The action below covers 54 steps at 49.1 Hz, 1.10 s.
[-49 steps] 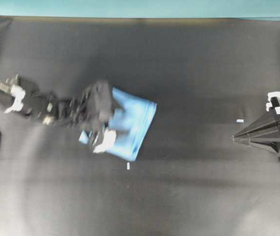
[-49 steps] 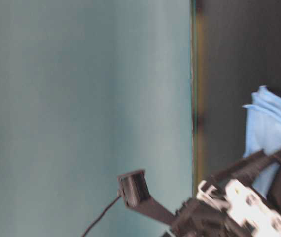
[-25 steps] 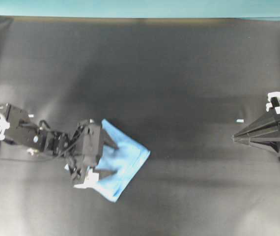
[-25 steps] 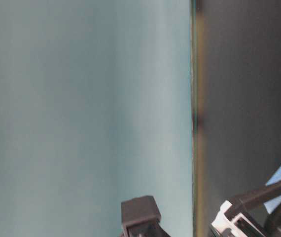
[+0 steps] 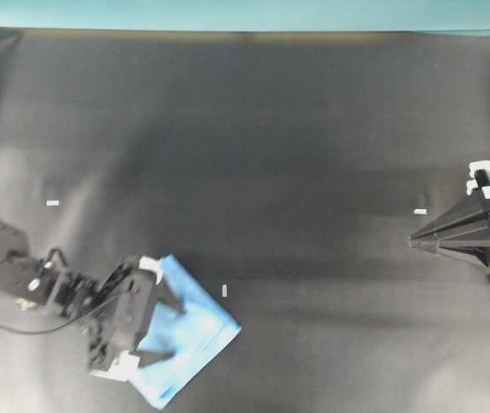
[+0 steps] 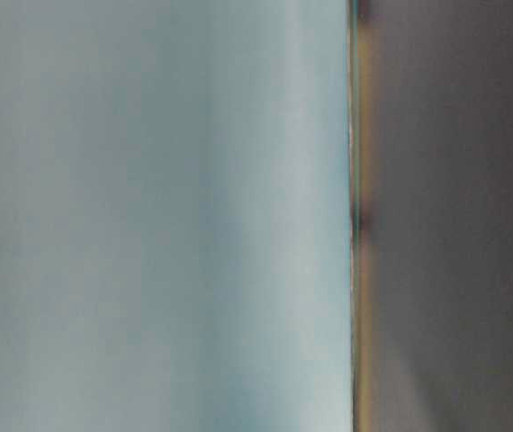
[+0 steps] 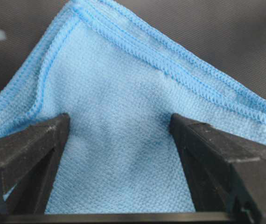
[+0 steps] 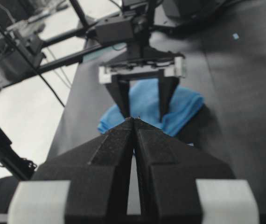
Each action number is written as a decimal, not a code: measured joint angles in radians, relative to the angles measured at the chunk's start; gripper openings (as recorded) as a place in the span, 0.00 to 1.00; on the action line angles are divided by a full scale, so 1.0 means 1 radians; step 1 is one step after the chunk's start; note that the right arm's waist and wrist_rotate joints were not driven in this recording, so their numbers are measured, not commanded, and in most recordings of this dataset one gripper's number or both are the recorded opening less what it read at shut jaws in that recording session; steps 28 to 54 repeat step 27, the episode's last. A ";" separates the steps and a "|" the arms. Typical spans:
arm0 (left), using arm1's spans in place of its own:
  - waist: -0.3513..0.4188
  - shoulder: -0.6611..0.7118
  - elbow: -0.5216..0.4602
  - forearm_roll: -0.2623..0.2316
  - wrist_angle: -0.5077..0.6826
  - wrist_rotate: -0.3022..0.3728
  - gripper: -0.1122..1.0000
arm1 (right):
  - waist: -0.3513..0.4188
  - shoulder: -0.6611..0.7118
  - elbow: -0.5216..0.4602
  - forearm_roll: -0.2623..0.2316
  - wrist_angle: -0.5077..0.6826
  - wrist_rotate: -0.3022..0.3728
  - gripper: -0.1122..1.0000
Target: Push a blue cloth with the left arm to wipe the desk.
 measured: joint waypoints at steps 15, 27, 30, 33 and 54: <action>-0.020 -0.017 0.009 0.000 0.009 -0.021 0.87 | -0.002 -0.002 0.002 -0.002 0.000 -0.002 0.10; -0.020 -0.081 -0.006 -0.002 0.015 -0.018 0.86 | 0.000 -0.003 0.005 -0.002 0.000 0.000 0.10; -0.020 -0.081 -0.006 -0.002 0.015 -0.018 0.86 | 0.000 -0.003 0.005 -0.002 0.000 0.000 0.10; -0.020 -0.081 -0.006 -0.002 0.015 -0.018 0.86 | 0.000 -0.003 0.005 -0.002 0.000 0.000 0.10; -0.020 -0.081 -0.006 -0.002 0.015 -0.018 0.86 | 0.000 -0.003 0.005 -0.002 0.000 0.000 0.10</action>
